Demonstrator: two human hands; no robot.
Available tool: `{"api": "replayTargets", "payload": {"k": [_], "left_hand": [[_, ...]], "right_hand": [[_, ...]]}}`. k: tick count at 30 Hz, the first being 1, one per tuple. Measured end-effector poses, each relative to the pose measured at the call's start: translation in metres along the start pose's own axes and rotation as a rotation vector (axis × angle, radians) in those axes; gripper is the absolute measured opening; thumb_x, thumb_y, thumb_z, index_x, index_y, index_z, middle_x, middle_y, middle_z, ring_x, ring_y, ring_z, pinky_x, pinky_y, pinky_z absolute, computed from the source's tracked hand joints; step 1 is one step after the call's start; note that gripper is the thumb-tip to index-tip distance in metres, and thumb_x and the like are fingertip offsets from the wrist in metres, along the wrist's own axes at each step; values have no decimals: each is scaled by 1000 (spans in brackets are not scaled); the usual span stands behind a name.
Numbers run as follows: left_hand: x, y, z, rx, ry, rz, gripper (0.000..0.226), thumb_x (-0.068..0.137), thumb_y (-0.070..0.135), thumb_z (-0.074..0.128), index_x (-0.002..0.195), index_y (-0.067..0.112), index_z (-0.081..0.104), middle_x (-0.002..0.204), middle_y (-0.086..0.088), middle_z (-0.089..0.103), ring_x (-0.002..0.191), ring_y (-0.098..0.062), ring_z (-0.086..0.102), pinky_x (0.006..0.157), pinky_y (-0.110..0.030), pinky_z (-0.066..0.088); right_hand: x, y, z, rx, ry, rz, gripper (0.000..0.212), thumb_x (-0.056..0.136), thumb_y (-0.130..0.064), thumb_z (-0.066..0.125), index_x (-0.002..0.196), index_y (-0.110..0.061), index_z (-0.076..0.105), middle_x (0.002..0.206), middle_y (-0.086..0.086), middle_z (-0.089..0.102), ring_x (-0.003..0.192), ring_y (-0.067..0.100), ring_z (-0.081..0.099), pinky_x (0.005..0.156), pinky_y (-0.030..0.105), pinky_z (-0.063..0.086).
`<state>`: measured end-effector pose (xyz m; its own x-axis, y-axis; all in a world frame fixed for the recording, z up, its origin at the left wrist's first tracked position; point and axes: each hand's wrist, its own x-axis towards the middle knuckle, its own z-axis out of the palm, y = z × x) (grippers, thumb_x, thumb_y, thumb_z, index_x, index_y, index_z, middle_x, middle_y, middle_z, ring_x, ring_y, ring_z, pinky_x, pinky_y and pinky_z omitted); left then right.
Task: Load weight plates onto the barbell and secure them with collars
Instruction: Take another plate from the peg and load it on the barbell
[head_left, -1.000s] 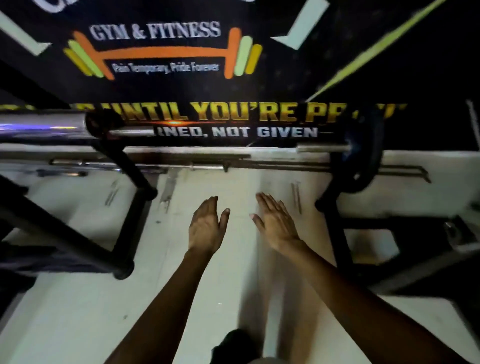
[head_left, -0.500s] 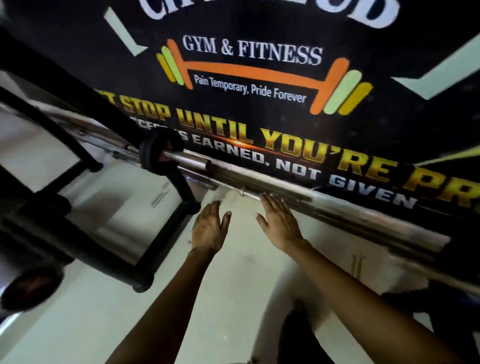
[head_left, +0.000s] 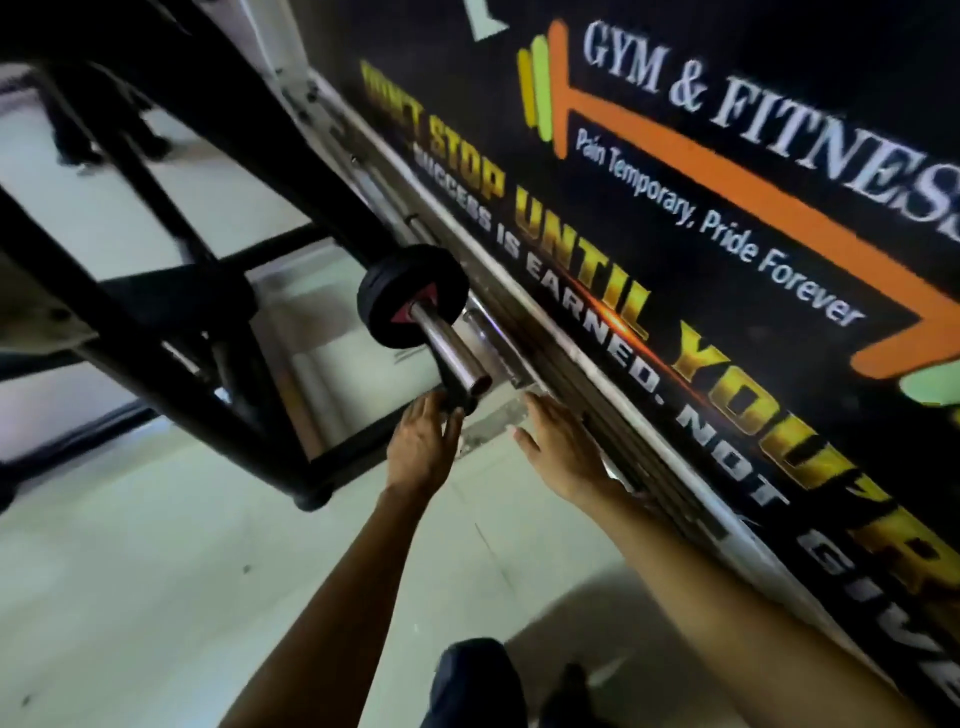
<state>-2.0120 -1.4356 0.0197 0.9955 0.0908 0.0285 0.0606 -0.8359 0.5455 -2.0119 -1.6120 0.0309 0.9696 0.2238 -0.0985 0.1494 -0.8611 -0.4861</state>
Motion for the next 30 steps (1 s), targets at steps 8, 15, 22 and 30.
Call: {"api": "replayTargets", "payload": {"k": [8,15,22,30], "left_hand": [[116,-38,45,-338,64,-406,54,95,37,48,140,11,35,139,-16,49,126,-33,48,99,-40,41],[234,-104,99,-1067,299,-784,79,85,35,66,145,12,19,150,-10,28,132,-27,36,105,-39,37],[270,-149,139,-1046,507,-700,68,81,34,69,136,22,31,130,2,47,117,-15,48,95,-30,44],[249,-157,129,-807,530,-525,61,76,20,76,123,26,38,107,23,50,92,25,51,70,3,42]], "right_hand": [[150,10,-12,1,-18,-166,55,95,-37,45,142,-11,33,146,10,41,135,22,35,108,27,25],[302,9,24,27,-40,-281,64,94,-41,45,146,-15,22,154,5,25,141,19,23,111,27,16],[386,4,84,254,67,-351,67,87,-28,60,144,-13,27,151,11,27,140,25,25,115,37,25],[399,28,84,334,152,-401,52,72,-22,76,117,-8,54,121,15,49,111,27,51,84,21,39]]}}
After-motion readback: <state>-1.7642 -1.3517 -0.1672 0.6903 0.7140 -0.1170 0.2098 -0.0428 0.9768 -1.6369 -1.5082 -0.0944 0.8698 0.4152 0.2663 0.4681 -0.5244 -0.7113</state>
